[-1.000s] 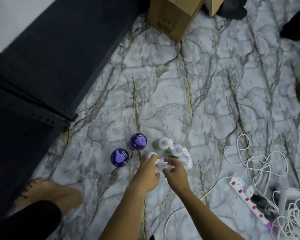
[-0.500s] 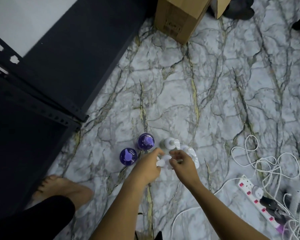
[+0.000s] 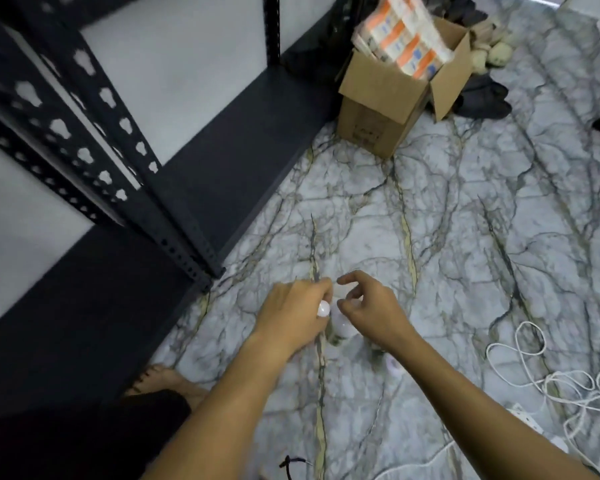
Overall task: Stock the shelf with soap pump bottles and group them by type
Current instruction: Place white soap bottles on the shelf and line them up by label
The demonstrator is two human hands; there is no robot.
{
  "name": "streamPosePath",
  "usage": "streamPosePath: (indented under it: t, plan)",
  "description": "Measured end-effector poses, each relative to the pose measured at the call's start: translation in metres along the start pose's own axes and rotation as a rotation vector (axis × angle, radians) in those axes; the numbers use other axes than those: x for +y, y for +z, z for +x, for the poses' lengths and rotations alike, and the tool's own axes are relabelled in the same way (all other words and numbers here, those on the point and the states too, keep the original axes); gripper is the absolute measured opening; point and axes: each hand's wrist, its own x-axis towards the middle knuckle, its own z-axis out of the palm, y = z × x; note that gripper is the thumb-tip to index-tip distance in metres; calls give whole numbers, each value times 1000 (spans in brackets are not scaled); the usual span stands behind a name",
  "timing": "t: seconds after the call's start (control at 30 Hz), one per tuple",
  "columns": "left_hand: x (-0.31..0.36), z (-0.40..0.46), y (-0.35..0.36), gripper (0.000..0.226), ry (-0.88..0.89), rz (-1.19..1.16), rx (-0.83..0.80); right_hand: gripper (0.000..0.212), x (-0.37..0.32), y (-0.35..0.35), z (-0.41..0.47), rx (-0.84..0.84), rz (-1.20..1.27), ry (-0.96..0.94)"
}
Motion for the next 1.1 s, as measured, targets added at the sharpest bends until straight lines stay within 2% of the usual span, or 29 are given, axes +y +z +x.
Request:
streamPosePath:
  t: [0.27, 0.6, 0.93, 1.1]
  plan:
    - [-5, -45, -120, 14, -97, 90, 253, 48, -125, -47, -2, -73, -250, -391]
    - [6, -137, -259, 14, -166, 167, 632, 47, -299, -94, -53, -34, -330, -844]
    - [11, -257, -351, 9, -245, 205, 980, 47, -431, -76, -127, -40, -383, -1183]
    - [5, -320, -376, 6, -322, 193, 1086, 43, -486, -57, -166, -62, -335, -1295]
